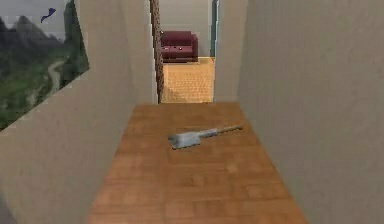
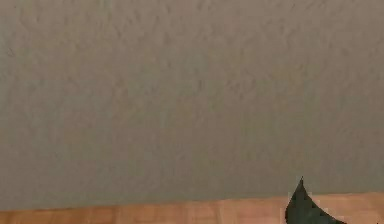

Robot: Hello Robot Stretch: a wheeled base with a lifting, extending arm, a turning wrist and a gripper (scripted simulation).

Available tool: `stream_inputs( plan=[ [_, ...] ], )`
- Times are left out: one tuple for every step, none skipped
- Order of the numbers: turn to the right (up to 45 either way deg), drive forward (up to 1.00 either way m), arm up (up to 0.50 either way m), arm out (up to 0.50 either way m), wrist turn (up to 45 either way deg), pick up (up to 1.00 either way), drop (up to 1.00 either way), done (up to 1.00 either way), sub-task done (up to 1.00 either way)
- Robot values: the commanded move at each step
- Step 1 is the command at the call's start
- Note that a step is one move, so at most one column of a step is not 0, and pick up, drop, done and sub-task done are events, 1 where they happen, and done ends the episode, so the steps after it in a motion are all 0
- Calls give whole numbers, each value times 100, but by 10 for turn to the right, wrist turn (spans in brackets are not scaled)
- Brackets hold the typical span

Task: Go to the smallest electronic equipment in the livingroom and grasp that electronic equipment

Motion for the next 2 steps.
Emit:
stream_inputs(
  plan=[
    [0,100,0,0,0,0,0,0,0],
    [0,100,0,0,0,0,0,0,0]
  ],
)
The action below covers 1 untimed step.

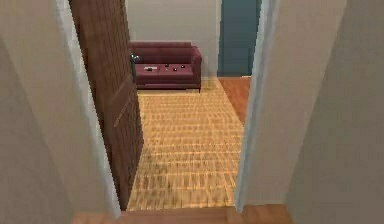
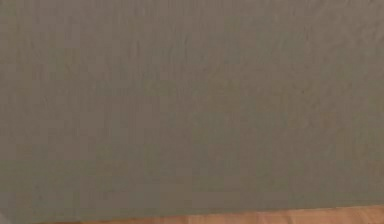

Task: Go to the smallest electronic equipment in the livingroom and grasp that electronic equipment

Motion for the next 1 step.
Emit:
stream_inputs(
  plan=[
    [0,100,0,0,0,0,0,0,0]
  ],
)
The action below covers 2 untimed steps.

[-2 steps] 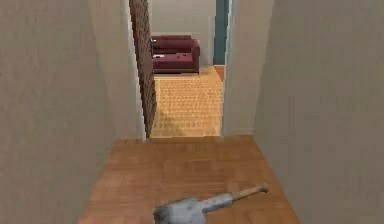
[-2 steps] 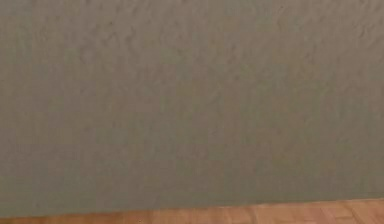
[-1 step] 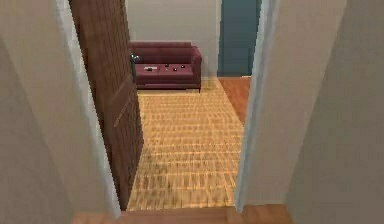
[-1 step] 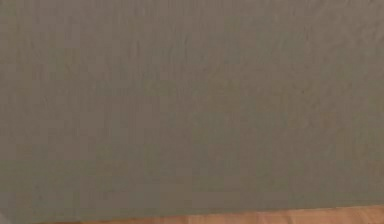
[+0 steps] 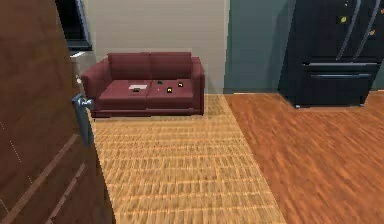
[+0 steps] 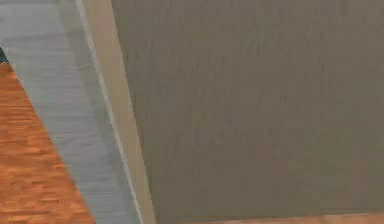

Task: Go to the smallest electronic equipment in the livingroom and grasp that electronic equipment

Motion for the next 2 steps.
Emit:
stream_inputs(
  plan=[
    [0,85,0,0,0,0,0,0,0],
    [-60,0,0,0,0,0,0,0,0]
  ],
)
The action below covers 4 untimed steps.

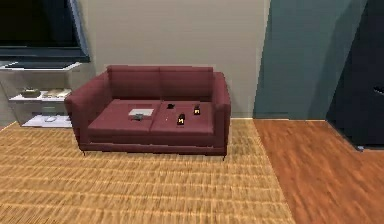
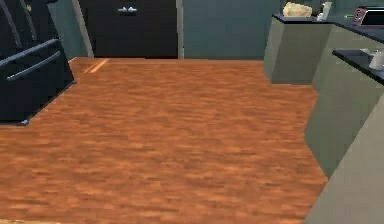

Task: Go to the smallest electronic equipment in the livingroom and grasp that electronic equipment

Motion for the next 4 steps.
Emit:
stream_inputs(
  plan=[
    [0,15,0,0,0,0,0,0,0],
    [-180,0,0,0,0,0,0,0,0],
    [0,80,0,0,0,0,0,0,0],
    [-450,0,0,0,0,0,0,0,0]
  ],
)
